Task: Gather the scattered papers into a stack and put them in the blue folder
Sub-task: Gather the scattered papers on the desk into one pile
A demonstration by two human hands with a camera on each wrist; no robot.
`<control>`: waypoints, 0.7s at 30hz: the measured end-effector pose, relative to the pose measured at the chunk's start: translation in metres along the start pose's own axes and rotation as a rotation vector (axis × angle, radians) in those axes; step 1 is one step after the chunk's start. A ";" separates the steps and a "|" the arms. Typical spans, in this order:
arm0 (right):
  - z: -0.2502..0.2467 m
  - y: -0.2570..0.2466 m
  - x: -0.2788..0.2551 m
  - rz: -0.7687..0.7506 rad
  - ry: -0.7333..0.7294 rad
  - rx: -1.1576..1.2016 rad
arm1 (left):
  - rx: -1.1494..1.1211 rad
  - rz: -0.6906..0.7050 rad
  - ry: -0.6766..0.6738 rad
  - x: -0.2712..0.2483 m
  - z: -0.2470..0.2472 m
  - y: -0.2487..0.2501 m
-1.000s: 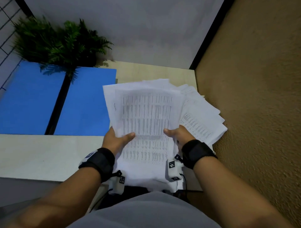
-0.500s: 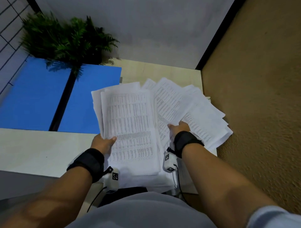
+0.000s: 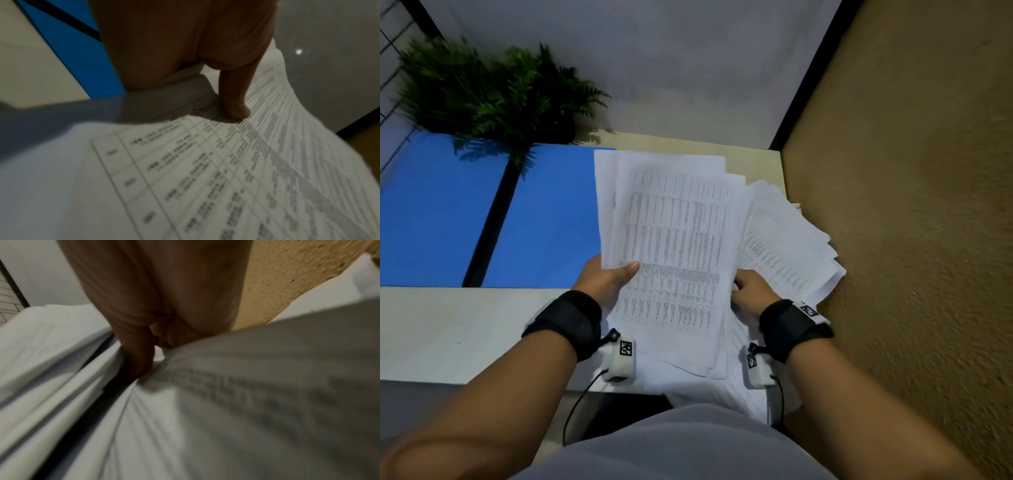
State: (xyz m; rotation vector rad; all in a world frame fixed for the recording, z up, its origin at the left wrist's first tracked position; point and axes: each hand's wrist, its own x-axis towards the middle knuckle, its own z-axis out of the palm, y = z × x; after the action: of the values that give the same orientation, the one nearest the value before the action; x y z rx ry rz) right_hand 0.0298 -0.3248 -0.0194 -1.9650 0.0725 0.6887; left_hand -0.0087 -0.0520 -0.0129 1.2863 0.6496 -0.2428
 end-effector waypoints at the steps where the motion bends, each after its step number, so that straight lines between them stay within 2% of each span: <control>1: -0.005 0.000 -0.004 0.002 -0.051 -0.016 | -0.013 0.006 0.019 0.000 0.003 0.001; 3: -0.016 0.001 -0.012 0.048 -0.122 -0.115 | -0.019 0.020 0.075 0.001 0.004 -0.001; 4: -0.021 0.006 -0.014 0.076 -0.081 -0.185 | -0.011 0.026 0.106 -0.001 0.005 0.000; 6: -0.032 0.013 -0.020 0.139 0.151 -0.177 | 0.011 0.034 0.154 -0.002 0.001 -0.002; 8: -0.040 0.019 -0.023 0.160 0.393 -0.037 | 0.019 0.044 0.160 -0.003 -0.004 -0.006; 10: -0.043 0.019 -0.022 0.163 0.479 0.036 | 0.052 0.060 0.147 -0.004 -0.008 -0.009; 13: -0.034 0.015 -0.008 0.239 0.442 0.135 | 0.097 0.012 0.101 -0.002 -0.001 -0.019; 16: -0.007 0.002 0.001 0.332 0.375 0.210 | 0.293 -0.060 0.038 0.006 0.013 -0.033; 19: 0.017 -0.008 0.001 0.336 0.321 0.413 | 0.480 -0.088 -0.013 0.024 0.018 -0.055; 21: 0.026 -0.003 -0.001 0.273 0.244 0.454 | 0.572 -0.074 0.003 0.026 0.020 -0.058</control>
State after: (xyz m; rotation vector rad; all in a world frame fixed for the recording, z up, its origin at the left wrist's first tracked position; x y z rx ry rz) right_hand 0.0185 -0.3015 -0.0249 -1.6003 0.6041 0.5428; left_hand -0.0114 -0.0831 -0.0723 1.8094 0.6549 -0.5134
